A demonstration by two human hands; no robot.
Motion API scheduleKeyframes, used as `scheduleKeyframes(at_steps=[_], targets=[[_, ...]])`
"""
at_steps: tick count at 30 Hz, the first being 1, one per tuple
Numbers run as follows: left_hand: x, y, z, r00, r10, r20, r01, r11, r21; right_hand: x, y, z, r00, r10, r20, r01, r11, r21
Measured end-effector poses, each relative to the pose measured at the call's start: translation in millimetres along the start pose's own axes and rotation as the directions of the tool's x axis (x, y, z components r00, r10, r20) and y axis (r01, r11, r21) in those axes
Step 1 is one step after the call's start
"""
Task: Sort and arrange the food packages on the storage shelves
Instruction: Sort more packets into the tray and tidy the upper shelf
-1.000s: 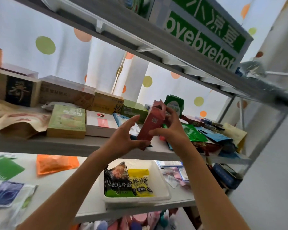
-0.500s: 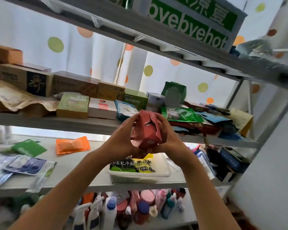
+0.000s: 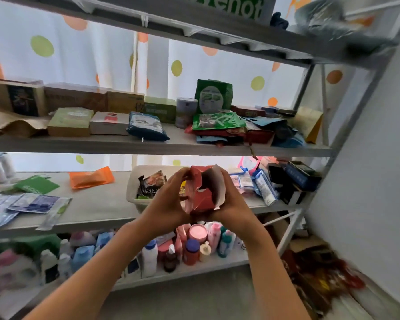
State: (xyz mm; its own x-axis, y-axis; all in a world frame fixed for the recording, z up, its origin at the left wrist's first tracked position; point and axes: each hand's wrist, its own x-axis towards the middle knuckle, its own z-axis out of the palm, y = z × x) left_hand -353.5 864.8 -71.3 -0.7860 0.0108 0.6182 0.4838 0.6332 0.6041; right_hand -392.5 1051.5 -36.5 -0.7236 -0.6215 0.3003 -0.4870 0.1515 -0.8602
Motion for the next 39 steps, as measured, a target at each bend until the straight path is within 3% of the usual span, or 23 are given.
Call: scheduleKeyframes(at_steps=[12,18,26,31,34,37,39], targets=[[-11.8,51.9,51.3,0.988,0.018,0.155,-0.005,0.997,-0.082,-70.2,16.2,-39.8,0.993,0.07,-0.093,-0.066,0.997,0.044],[-24.0,72.7,56.1,0.944,-0.106,0.311,0.181,0.958,-0.222,-95.6,27.2,-46.8,0.979,0.121,-0.163,-0.096,0.984,0.153],[-53.5,91.8,74.8,0.941,-0.227,0.25,0.302,0.897,-0.324,-111.3,16.5,-39.8,0.893,0.232,-0.386,-0.098,0.937,0.335],[-57.7,101.3,86.8,0.961,-0.26,0.09,0.275,0.919,-0.283,-115.6,11.0,-31.0,0.849,0.26,-0.459,-0.111,0.939,0.327],[-64.3,104.3,89.3,0.934,-0.348,0.084,0.349,0.831,-0.433,-127.9,14.0,-34.1,0.825,0.27,-0.496,-0.116,0.941,0.318],[-74.4,108.8,91.9,0.881,-0.454,0.135,0.429,0.644,-0.633,-145.4,27.0,-35.1,0.814,0.332,-0.476,-0.098,0.887,0.452],[-81.7,112.5,95.9,0.865,-0.476,0.162,0.449,0.588,-0.672,-157.1,37.3,-31.7,0.815,0.39,-0.427,-0.129,0.842,0.523]])
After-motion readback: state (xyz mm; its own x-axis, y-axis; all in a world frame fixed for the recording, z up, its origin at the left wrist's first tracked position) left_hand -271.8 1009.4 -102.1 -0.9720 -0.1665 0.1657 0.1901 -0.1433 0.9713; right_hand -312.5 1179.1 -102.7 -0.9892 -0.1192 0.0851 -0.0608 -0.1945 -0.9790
